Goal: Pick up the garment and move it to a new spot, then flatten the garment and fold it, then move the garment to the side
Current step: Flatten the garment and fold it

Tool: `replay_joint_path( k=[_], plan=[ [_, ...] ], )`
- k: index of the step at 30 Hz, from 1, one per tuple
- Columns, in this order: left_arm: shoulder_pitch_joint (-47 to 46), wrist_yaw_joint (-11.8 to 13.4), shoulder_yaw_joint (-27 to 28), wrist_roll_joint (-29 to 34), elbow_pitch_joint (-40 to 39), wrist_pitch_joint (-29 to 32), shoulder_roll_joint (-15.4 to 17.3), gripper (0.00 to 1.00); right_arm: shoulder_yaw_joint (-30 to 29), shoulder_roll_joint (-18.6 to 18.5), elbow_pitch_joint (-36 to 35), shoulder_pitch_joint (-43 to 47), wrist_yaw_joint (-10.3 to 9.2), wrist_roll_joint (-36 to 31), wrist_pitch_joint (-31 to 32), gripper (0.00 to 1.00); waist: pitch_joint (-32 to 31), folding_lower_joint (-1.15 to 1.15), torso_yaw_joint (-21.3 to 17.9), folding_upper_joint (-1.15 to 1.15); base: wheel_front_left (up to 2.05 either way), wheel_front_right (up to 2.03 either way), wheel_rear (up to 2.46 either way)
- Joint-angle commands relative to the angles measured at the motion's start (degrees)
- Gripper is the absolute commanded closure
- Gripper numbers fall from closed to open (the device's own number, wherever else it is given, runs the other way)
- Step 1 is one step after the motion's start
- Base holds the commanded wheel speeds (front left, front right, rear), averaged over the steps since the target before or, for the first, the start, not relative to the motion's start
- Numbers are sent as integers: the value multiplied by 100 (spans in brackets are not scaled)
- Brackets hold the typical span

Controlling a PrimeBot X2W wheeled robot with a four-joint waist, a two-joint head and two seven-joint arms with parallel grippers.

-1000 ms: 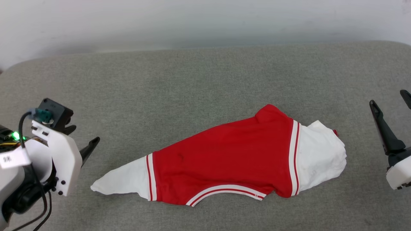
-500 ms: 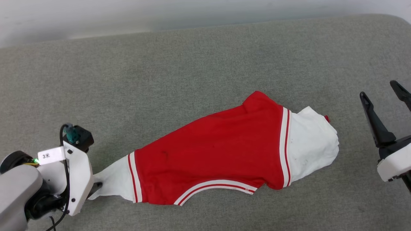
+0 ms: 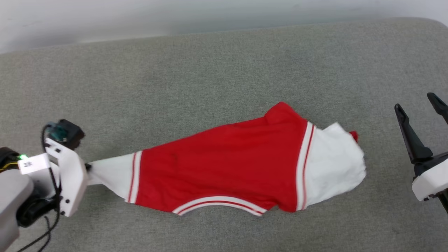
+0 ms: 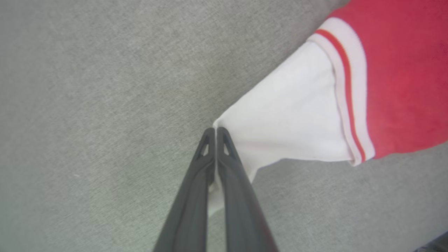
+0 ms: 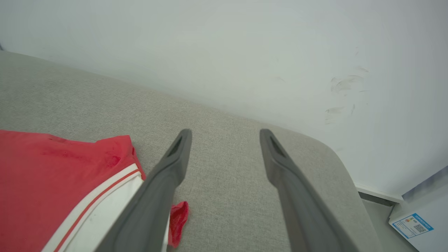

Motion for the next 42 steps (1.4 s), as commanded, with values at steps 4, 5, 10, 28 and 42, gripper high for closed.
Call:
replay_joint_path(
  k=[4,5,10,28,42],
  plan=[
    [161,150,36,1,139,-231,101,100,-15,55,30,165,-6,19,26,0,-83,0,38,0,0,0,0],
    [213,193,52,-34,168,-300,74,100,-2,57,29,168,-6,23,33,0,-100,0,42,0,0,0,0],
    [405,562,226,174,200,-1216,-94,0,155,-114,-51,42,-6,34,157,0,-240,0,71,0,0,0,0],
    [1861,3480,1950,1440,-1445,-3990,-642,0,1918,-1573,-214,-772,-6,2024,3843,0,-393,0,249,0,0,0,0],
    [3420,3533,3937,3315,-2422,-3982,-2376,0,2483,-813,1305,-898,-4,2577,4215,0,88,0,604,0,0,0,0]
  ],
)
